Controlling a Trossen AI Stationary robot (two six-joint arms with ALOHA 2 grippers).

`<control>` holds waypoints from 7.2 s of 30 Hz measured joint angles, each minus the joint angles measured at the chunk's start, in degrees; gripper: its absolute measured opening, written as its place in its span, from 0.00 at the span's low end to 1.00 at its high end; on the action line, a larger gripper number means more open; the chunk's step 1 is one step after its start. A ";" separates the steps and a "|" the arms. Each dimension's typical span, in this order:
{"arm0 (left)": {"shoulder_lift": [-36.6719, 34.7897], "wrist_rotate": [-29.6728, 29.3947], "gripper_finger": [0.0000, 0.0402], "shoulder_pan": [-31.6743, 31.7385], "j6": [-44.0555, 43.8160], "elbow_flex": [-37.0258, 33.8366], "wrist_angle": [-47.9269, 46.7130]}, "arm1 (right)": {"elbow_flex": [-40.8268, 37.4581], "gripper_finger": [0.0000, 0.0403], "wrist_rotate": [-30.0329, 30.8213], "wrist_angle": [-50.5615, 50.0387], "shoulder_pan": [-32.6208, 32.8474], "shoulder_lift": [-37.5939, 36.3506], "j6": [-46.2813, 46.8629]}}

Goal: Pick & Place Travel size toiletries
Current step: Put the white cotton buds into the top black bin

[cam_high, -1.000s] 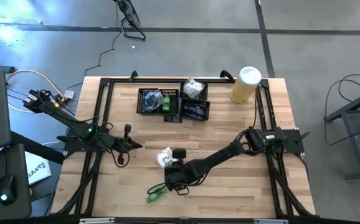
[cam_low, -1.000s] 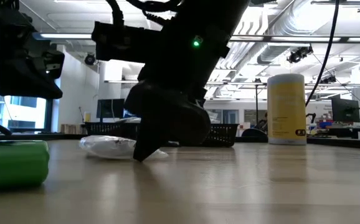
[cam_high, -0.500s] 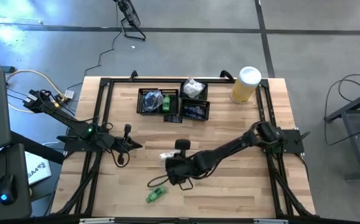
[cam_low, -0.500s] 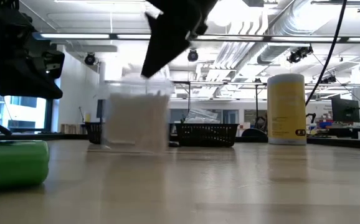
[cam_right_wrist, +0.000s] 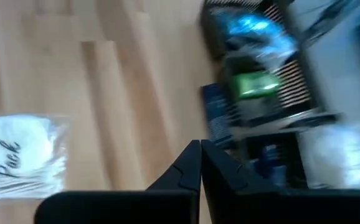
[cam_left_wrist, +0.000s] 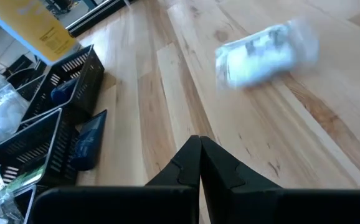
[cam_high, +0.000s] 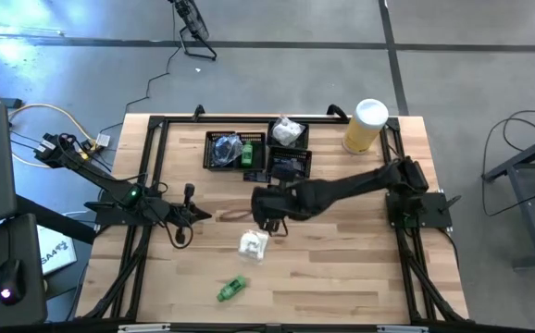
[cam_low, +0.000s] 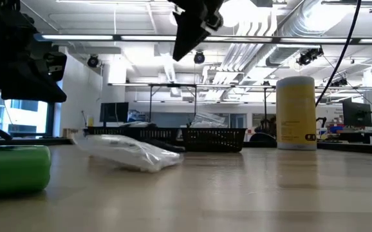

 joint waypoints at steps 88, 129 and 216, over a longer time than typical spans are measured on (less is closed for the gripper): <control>0.07 1.86 0.00 -0.02 0.61 -0.04 -0.41 | -26.29 0.41 -9.34 48.14 16.50 6.58 -13.11; 0.04 1.44 0.00 -0.02 -0.50 -0.04 -1.48 | -26.28 0.01 -1.60 53.51 16.60 12.48 -3.46; 0.04 -0.07 0.00 -0.02 -0.45 0.00 -3.45 | -26.25 0.01 -21.29 20.58 -39.96 -9.35 -20.13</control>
